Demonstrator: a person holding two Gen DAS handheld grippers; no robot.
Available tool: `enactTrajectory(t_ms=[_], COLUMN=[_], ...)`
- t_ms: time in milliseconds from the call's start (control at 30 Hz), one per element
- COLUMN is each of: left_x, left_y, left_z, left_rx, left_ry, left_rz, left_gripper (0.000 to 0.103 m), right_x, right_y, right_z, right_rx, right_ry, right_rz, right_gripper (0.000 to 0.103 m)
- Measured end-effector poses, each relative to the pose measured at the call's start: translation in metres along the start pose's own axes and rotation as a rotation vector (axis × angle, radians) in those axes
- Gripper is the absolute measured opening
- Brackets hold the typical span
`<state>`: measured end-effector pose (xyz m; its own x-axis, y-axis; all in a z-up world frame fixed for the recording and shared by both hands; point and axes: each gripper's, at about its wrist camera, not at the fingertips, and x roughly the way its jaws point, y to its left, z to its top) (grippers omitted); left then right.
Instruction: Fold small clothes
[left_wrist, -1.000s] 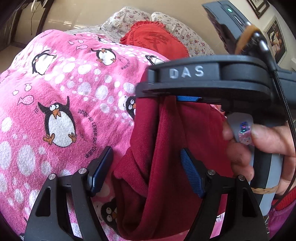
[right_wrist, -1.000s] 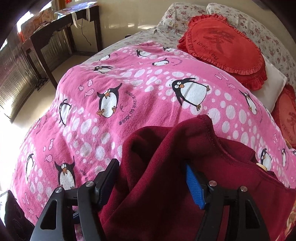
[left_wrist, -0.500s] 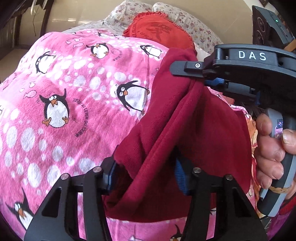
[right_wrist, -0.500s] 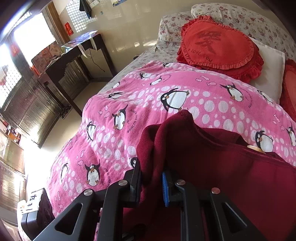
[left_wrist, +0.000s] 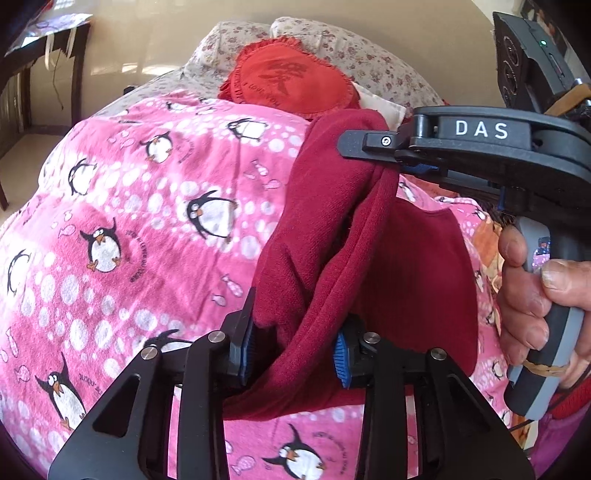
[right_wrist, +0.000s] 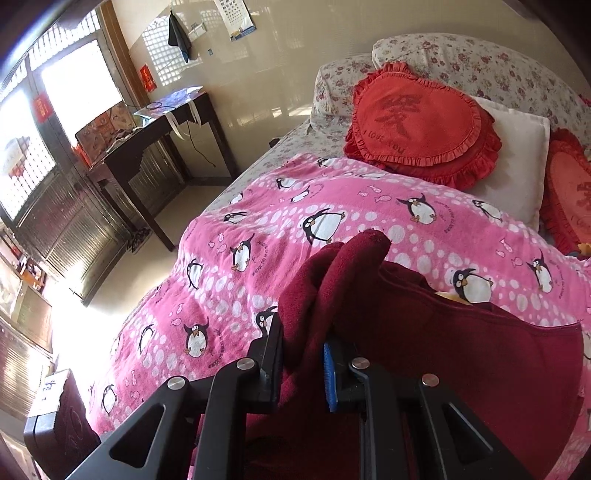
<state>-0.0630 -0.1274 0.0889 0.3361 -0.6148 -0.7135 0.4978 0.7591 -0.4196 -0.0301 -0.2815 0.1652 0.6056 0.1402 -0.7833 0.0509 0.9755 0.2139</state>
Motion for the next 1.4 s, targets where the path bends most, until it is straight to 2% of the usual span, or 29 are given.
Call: enactTrajectory(t_ms=[200,567,833,1133,1233,1300,1333,1367,1400], left_x=[-0.004,0.031,0.072,0.091,0.082,0.068,0.059,0.049,0.038], left_y=[-0.046,-0.147,-0.199,-0.217,-0.212,-0.208,-0.206,-0.203,-0.2], left_z=[0.0,-0.008,-0.022,-0.037,-0.039,-0.037,-0.036,-0.036,-0.036], left_rx=[0.078,0.224,0.297,0.332,0.323,0.321,0.332,0.356,0.39], left_ry=[0.023,0.084,0.143,0.198,0.225,0.237,0.232,0.216,0.188], left_rz=[-0.061,-0.145,-0.144,-0.172,-0.197,-0.222,-0.221,-0.203,-0.176], left_gripper=[0.03,0.029,0.029,0.029,0.029,0.029,0.029,0.029,0.029], right_x=[-0.038,-0.09,-0.1,-0.082,-0.077,-0.083,-0.088,-0.096,-0.108], right_y=[-0.03,-0.117,-0.172,-0.205,-0.213,-0.219,-0.221,-0.221,-0.219], right_z=[-0.01,-0.044,-0.068,-0.092,-0.098,-0.1,-0.1,-0.102,-0.104], right_rx=[-0.012,0.074,0.145,0.231,0.266,0.317,0.332,0.346,0.368], right_ry=[-0.023,-0.049,-0.045,0.008,0.014,0.004,-0.001,-0.01,-0.023], right_rz=[-0.048,-0.165,-0.222,-0.27,-0.262,-0.249,-0.264,-0.269,-0.249], right_gripper=[0.016,0.015,0.015,0.015,0.015,0.021,0.032,0.039,0.039])
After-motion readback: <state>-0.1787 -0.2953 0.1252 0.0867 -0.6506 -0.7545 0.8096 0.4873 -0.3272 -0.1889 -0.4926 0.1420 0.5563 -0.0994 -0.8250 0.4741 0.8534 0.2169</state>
